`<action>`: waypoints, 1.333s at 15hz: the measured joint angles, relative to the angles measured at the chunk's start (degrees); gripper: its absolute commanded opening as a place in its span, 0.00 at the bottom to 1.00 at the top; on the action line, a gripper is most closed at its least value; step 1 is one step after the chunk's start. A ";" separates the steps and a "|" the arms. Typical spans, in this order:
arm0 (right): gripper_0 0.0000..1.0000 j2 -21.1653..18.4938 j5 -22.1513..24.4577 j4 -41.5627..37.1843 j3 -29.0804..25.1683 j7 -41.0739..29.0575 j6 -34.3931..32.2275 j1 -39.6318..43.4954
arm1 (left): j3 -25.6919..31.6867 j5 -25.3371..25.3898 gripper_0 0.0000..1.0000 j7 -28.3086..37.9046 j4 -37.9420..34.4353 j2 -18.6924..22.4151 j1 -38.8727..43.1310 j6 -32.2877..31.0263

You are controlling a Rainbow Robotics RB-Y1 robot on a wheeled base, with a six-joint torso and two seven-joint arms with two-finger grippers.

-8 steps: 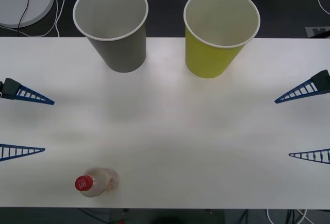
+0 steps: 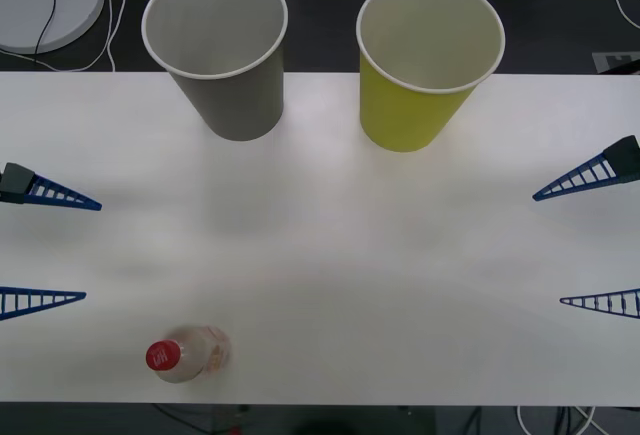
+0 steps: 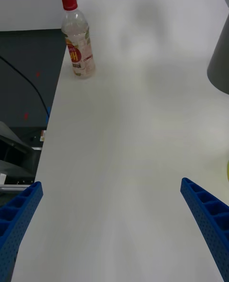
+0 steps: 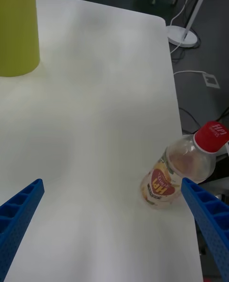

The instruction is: Put the can into the green bin and the plastic bottle into the gray bin

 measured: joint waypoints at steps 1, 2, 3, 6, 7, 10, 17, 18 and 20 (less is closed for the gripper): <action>1.00 0.00 0.00 0.00 0.00 0.00 0.00 0.00 | -0.05 0.18 1.00 -0.38 0.16 -0.01 0.06 -0.11; 1.00 0.00 0.00 0.00 0.00 0.00 0.00 0.00 | -0.01 0.21 1.00 -0.86 0.27 -0.01 0.13 -0.36; 1.00 0.00 0.00 0.00 0.00 0.00 0.00 0.00 | -0.01 0.25 1.00 -1.54 0.69 0.00 0.19 -1.03; 1.00 0.00 0.00 0.00 0.00 0.00 0.00 0.00 | -0.03 1.23 1.00 -6.66 4.58 0.00 0.21 -4.45; 1.00 0.00 0.00 0.00 0.00 0.00 0.00 0.00 | -0.21 1.25 1.00 -8.31 5.56 -0.01 0.21 -5.17; 1.00 0.00 0.00 0.00 0.00 0.00 0.00 0.00 | -1.99 1.21 1.00 -12.91 7.86 -0.02 0.21 -6.12; 1.00 0.00 0.00 0.00 0.00 0.00 0.00 0.00 | -7.43 1.14 1.00 -25.72 14.65 -0.02 0.84 -7.81; 1.00 0.00 0.00 0.00 0.00 0.00 0.00 0.00 | -7.57 1.13 1.00 -27.39 14.96 -0.02 1.66 -7.81; 1.00 0.00 0.00 0.00 0.00 0.00 0.00 0.00 | -7.62 1.05 1.00 -29.14 14.55 -0.13 3.56 -7.81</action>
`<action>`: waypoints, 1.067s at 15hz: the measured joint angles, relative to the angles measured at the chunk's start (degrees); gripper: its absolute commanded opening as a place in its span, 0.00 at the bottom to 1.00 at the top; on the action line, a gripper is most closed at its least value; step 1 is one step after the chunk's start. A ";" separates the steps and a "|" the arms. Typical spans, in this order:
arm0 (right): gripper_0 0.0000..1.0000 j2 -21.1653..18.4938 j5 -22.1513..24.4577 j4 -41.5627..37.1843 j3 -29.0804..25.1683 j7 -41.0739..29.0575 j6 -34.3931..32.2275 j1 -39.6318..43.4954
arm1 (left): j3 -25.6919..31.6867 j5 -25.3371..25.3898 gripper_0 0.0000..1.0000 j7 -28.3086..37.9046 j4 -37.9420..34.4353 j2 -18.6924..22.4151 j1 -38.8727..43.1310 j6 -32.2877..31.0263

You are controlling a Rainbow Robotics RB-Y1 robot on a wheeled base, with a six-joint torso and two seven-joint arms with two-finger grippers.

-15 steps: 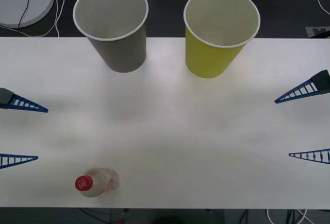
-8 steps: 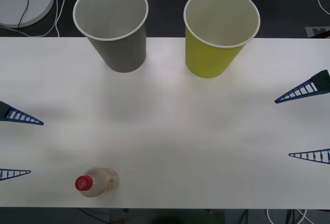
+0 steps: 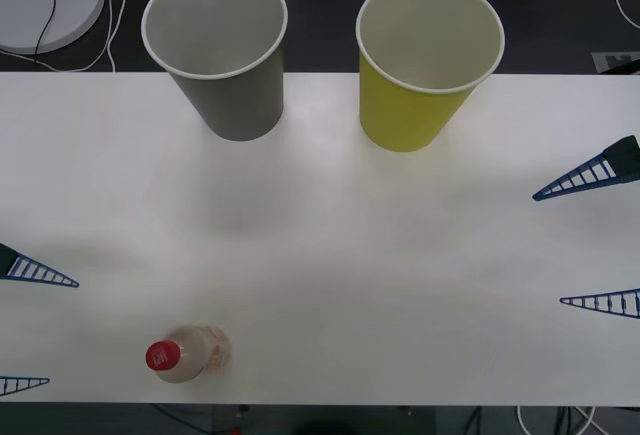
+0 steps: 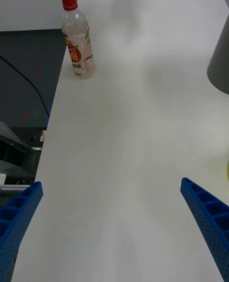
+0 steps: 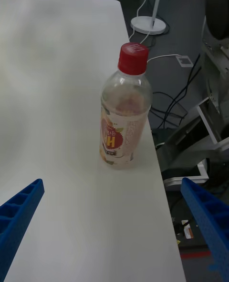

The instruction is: Put the can into the green bin and the plastic bottle into the gray bin

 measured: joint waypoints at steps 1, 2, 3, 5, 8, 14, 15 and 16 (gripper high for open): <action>1.00 0.00 0.00 0.00 0.00 0.00 0.00 0.00 | 0.05 0.00 1.00 -0.60 -0.48 -0.22 0.92 0.00; 1.00 0.00 0.00 0.00 0.00 0.00 0.00 0.00 | 0.05 0.02 1.00 -1.15 -0.82 -0.78 1.69 0.00; 1.00 0.00 0.00 0.00 0.00 0.00 0.00 0.00 | 0.03 0.01 1.00 -1.59 -0.99 -1.66 2.09 0.00; 1.00 0.00 0.00 0.00 0.00 0.00 0.00 0.00 | 0.05 -0.13 1.00 -2.22 -1.03 -4.14 2.38 0.00; 1.00 0.00 0.00 0.00 0.00 0.00 0.00 0.00 | -0.01 -1.06 1.00 -2.28 -1.29 -7.18 2.45 0.00; 1.00 -0.01 0.00 0.00 0.00 0.00 0.00 0.00 | 0.03 -2.59 1.00 -1.43 -2.08 -12.72 2.45 0.00; 1.00 -0.01 0.00 0.00 0.00 0.00 0.00 0.00 | -0.01 -2.84 1.00 -1.35 -2.11 -13.18 2.45 0.01; 1.00 -0.01 0.00 0.00 0.00 0.00 0.00 0.00 | -0.02 -3.15 1.00 -1.26 -2.17 -13.73 2.45 0.08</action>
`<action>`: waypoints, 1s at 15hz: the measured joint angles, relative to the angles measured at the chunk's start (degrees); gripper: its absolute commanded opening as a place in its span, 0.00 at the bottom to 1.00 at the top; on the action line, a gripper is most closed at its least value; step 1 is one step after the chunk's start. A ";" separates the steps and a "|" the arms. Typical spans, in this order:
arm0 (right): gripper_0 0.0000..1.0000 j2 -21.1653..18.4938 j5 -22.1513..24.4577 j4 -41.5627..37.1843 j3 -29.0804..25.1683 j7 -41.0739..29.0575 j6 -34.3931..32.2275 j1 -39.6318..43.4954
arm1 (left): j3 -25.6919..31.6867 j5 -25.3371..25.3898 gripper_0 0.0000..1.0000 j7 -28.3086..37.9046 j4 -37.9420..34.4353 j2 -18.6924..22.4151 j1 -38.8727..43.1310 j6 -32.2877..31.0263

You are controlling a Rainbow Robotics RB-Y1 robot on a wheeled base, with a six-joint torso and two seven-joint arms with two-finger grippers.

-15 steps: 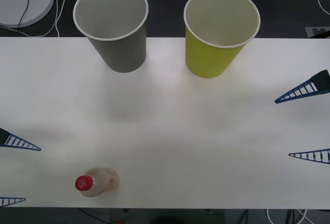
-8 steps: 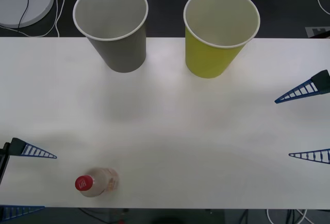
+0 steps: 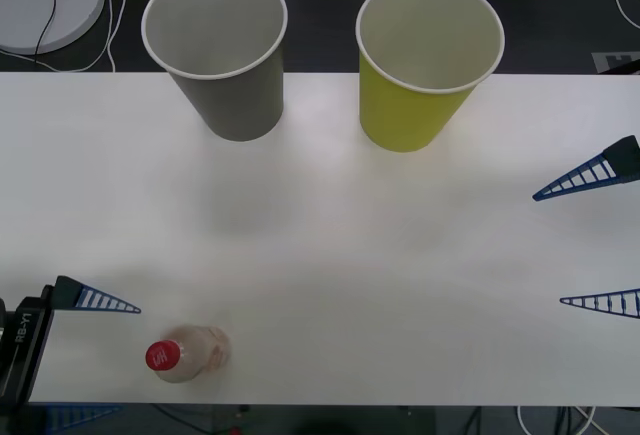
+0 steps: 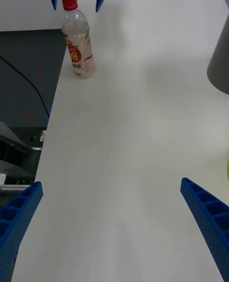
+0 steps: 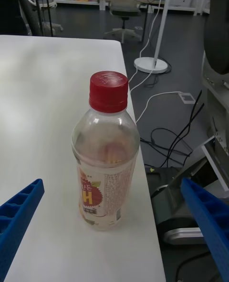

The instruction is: Put the can into the green bin and the plastic bottle into the gray bin

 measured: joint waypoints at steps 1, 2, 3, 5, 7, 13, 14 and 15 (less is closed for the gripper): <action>1.00 0.00 0.00 0.00 0.00 0.00 0.00 0.00 | 0.00 -0.31 1.00 0.12 -0.01 -0.61 0.00 0.12; 1.00 0.00 0.00 0.00 0.00 0.00 0.00 0.00 | 0.00 -0.65 1.00 0.22 -0.01 -1.30 0.03 0.28; 1.00 0.00 0.00 0.00 0.00 0.00 0.00 0.00 | 0.00 -1.08 1.00 0.32 -0.01 -2.02 0.05 0.48; 1.00 0.00 0.00 0.00 0.00 0.00 0.00 0.00 | 0.00 -1.72 1.00 0.56 -0.01 -3.28 0.05 0.70; 1.00 0.00 0.00 0.00 0.00 0.00 0.00 0.00 | 0.00 -2.26 1.00 0.83 -0.04 -4.48 0.01 1.06; 1.00 0.00 0.00 0.00 0.00 0.00 0.00 0.00 | -0.01 -4.68 1.00 1.78 -1.14 -7.73 0.01 3.45; 1.00 0.00 0.00 0.00 0.00 0.00 0.00 0.00 | -0.01 -5.17 1.00 1.93 -1.33 -8.07 0.01 3.75; 1.00 0.00 0.00 0.00 0.00 0.00 0.00 0.00 | -0.01 -5.61 1.00 2.07 -1.54 -8.44 0.01 3.92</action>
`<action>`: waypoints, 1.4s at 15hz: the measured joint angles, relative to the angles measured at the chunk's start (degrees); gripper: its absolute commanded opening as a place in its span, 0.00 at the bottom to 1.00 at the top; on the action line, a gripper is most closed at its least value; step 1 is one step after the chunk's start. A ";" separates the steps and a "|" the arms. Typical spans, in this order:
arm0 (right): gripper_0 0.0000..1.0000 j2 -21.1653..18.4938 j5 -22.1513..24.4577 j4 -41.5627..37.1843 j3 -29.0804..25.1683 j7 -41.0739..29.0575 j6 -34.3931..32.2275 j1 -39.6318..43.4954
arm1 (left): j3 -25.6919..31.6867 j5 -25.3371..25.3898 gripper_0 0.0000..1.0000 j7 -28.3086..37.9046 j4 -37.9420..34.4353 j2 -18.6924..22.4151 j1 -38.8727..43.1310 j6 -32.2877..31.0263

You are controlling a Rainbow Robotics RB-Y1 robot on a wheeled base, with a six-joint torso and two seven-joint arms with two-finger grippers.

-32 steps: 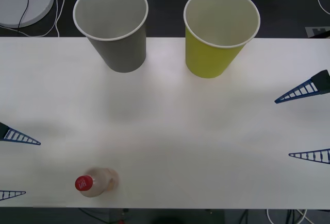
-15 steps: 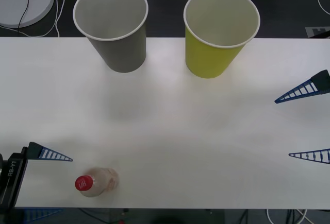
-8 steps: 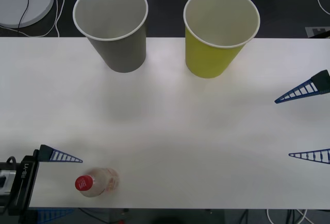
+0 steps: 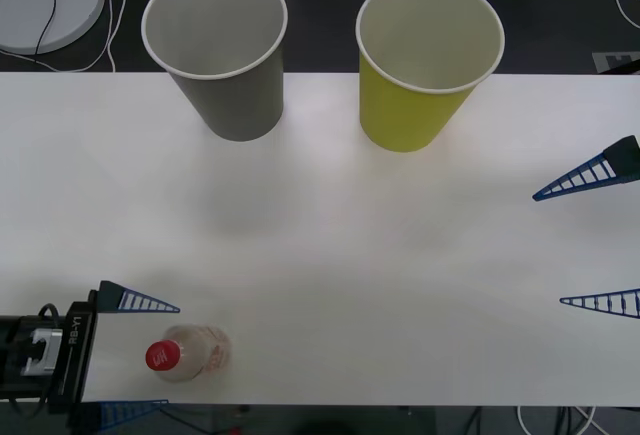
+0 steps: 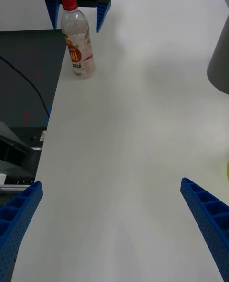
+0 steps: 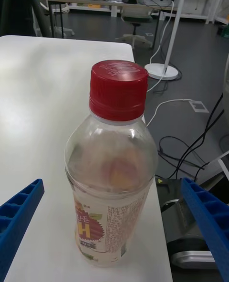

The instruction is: Put the can into the green bin and the plastic bottle into the gray bin

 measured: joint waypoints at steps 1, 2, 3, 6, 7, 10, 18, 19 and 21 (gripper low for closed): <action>1.00 0.00 0.00 0.00 0.00 0.00 0.00 0.00 | 0.00 -0.40 1.00 0.16 -0.22 -0.54 0.00 0.06; 1.00 0.00 0.00 0.00 0.00 0.00 0.00 0.00 | 0.00 -0.60 1.00 0.30 -0.30 -1.04 -0.03 0.12; 1.00 0.00 0.00 0.00 0.00 0.00 0.00 0.00 | 0.00 -0.79 1.00 0.43 -0.44 -1.45 -0.08 0.13; 1.00 0.00 0.00 0.00 0.00 0.00 0.00 0.00 | 0.00 -1.63 1.00 1.24 -0.94 -2.19 -0.21 0.16; 1.00 0.00 0.00 0.00 0.00 0.00 0.00 0.00 | -0.03 -2.10 1.00 1.50 -1.11 -2.65 -0.29 0.20; 1.00 0.00 0.00 0.00 0.00 0.00 0.00 0.00 | -0.09 -2.81 1.00 1.98 -1.20 -4.40 -0.39 0.21; 1.00 0.00 0.00 0.00 0.00 0.00 0.00 0.00 | -0.18 -3.38 0.06 2.06 -1.68 -6.11 -0.62 0.19; 1.00 0.00 0.00 0.00 0.00 0.00 0.00 0.00 | -0.18 -3.51 0.01 1.83 -1.79 -6.11 -0.62 0.01; 1.00 0.00 0.00 0.00 0.00 0.00 0.00 0.00 | -0.21 -3.66 0.00 1.60 -1.87 -6.11 -0.62 -0.25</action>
